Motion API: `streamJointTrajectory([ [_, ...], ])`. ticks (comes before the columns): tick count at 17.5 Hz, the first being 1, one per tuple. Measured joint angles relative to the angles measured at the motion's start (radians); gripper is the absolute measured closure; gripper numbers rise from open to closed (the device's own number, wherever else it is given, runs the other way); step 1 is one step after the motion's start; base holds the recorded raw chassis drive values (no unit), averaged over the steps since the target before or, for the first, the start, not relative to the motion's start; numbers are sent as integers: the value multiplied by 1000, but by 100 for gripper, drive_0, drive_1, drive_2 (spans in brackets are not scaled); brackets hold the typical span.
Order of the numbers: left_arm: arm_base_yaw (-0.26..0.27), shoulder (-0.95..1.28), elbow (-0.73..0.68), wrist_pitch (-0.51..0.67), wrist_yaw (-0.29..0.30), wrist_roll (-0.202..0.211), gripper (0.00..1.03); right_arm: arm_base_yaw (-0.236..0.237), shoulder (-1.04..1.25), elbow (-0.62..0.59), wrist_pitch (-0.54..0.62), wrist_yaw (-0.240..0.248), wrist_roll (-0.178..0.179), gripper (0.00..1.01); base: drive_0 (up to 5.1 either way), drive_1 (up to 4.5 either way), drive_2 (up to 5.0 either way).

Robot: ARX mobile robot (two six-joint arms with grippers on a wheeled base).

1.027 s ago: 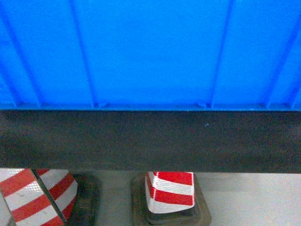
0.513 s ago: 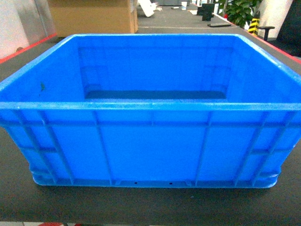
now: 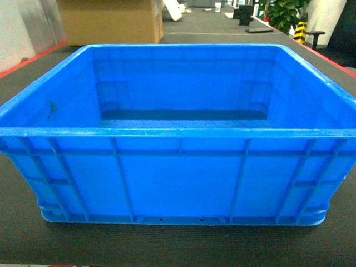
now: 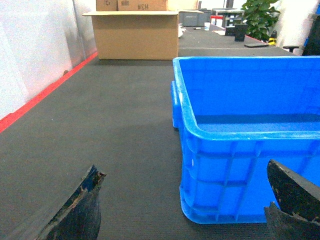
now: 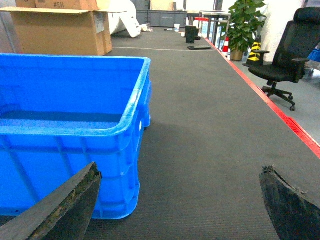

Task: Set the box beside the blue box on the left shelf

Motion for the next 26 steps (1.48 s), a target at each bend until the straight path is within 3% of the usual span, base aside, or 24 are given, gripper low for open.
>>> streamJointTrajectory([
  [26,0,0,0,0,0,0,5,0,0,0,0,0,0,3,0,0,0],
])
